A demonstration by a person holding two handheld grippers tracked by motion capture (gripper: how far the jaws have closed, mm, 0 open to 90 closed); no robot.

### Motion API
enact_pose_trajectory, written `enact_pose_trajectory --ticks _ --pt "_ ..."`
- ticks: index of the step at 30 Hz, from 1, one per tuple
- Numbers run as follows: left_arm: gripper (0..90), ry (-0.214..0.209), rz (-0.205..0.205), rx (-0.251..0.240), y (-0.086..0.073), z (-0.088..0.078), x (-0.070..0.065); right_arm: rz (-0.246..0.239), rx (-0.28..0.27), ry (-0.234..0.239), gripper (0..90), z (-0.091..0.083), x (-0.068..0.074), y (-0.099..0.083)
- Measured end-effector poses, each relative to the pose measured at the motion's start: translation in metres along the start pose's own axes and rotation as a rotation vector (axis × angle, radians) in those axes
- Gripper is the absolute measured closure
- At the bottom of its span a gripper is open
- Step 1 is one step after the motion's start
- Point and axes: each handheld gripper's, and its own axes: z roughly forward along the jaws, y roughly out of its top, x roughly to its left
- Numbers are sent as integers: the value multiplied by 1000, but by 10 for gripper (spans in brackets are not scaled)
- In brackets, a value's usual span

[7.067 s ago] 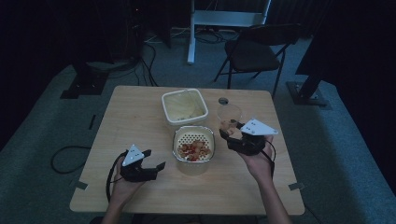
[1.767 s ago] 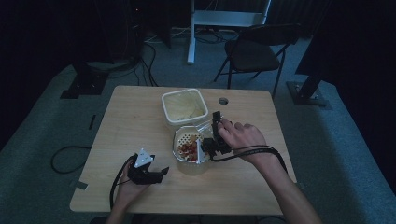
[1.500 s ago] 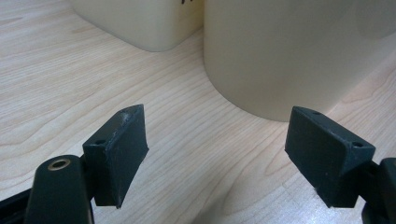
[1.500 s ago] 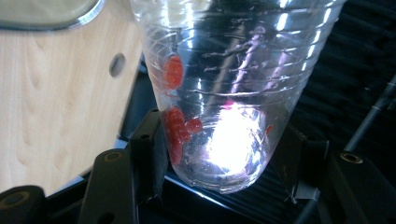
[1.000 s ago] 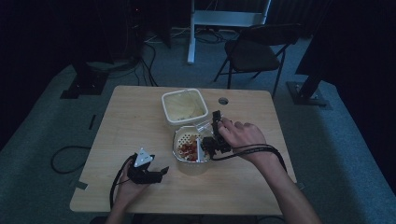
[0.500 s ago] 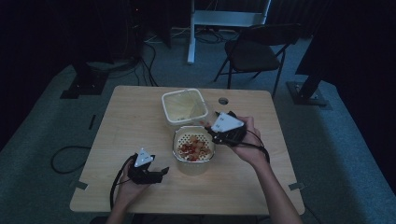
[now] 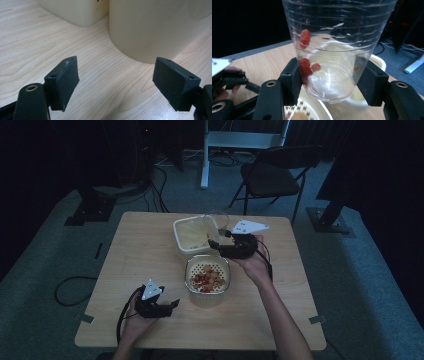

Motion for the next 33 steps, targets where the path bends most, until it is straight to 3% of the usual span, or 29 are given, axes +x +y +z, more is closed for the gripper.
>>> enact_pose_trajectory --ticks 6,8,14,18,23,25,26,33 --pt "218 -2 1 2 0 1 -1 -12 27 10 414 31 -7 24" --pt "217 -3 3 3 0 1 0 9 26 24 413 38 -10 29" --pt "218 -2 -3 -4 -1 0 -1 2 50 3 411 63 -17 46" --pt "217 1 -3 -3 -1 -1 1 35 53 3 413 76 -23 54" --pt "217 4 -8 -3 -2 -3 2 37 74 -28 390 89 -28 56" --pt "218 3 -8 -2 -2 -3 2 50 101 0 241 96 -29 54" --pt "218 3 -10 -3 -2 -3 2 65 117 4 218 99 -30 52" --pt "217 7 -7 -4 -3 -4 2 79 121 -13 176 97 -34 42"
